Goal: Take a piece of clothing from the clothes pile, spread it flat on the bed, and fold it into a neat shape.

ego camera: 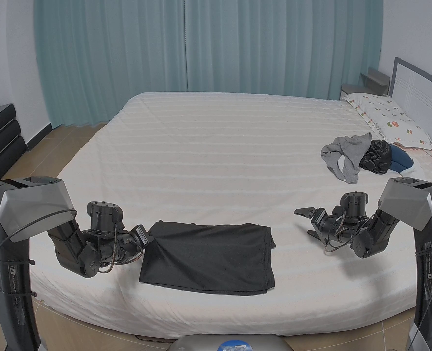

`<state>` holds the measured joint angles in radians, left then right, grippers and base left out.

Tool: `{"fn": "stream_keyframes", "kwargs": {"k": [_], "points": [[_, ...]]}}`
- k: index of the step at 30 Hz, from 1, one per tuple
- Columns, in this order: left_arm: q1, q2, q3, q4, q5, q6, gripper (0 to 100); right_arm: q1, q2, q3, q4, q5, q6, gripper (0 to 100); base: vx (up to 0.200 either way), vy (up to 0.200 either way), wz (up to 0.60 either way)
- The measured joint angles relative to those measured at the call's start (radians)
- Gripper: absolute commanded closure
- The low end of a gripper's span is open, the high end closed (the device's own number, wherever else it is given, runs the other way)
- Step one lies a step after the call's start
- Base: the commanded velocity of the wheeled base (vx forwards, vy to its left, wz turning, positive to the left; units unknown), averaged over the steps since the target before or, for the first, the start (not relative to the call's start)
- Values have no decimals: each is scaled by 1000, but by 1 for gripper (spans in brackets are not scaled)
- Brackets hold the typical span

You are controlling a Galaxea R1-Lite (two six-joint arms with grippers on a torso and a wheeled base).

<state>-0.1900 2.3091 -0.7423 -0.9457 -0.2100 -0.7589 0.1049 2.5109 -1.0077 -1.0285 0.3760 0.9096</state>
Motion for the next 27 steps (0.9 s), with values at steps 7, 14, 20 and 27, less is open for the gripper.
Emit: {"fn": "stream_keyframes", "kwargs": {"k": [7,14,20,27], "points": [[3,-6,5,1,-1,-47,100,0,0,0,0,0,0,0,0,57,0],[9,-20,16,1,-1,-70,100,0,0,2,-1,-1,0,0,0,200,0],[12,-25,27,3,-1,-70,100,0,0,2,-1,-1,0,0,0,200,0],[15,-26,36,5,0,-70,100,0,0,2,-1,-1,0,0,0,200,0]]}}
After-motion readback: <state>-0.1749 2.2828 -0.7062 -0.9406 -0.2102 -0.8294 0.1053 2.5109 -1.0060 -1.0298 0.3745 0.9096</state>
